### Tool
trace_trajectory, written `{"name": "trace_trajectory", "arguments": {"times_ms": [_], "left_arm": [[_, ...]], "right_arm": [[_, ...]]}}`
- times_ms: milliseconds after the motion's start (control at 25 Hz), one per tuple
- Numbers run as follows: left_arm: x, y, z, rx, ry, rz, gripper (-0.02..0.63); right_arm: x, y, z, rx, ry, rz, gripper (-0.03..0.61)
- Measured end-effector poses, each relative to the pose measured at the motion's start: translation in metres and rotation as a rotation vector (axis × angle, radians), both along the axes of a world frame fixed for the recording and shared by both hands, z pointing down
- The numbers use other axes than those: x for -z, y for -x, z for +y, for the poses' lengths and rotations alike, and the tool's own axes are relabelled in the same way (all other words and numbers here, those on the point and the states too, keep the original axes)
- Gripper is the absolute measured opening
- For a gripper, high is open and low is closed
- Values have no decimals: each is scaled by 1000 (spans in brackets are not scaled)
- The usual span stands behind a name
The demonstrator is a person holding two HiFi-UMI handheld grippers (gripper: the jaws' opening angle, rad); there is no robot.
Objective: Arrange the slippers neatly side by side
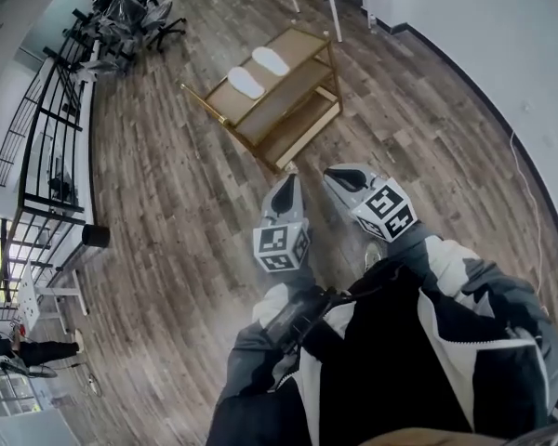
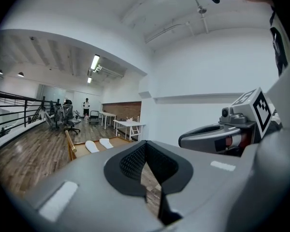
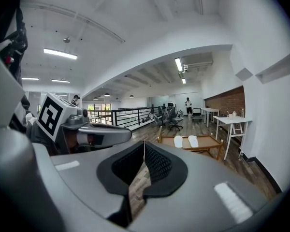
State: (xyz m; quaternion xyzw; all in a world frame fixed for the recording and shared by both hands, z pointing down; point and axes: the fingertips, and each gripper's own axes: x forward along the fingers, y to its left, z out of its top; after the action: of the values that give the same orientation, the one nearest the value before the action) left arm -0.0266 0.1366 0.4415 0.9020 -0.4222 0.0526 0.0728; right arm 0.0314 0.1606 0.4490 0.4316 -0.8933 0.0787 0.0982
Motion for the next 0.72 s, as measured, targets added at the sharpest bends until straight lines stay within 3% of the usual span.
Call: {"name": "trace_trajectory", "arguments": {"times_ms": [320,720], "left_arm": [[7,-51,-69,45,-9,-9,6],[-8,-64,-145,76,26,-5,6]], "right_arm": [[6,-56,-74,30,-11,-19,14],[-10,-72,-143,42,20,-25,14]]}}
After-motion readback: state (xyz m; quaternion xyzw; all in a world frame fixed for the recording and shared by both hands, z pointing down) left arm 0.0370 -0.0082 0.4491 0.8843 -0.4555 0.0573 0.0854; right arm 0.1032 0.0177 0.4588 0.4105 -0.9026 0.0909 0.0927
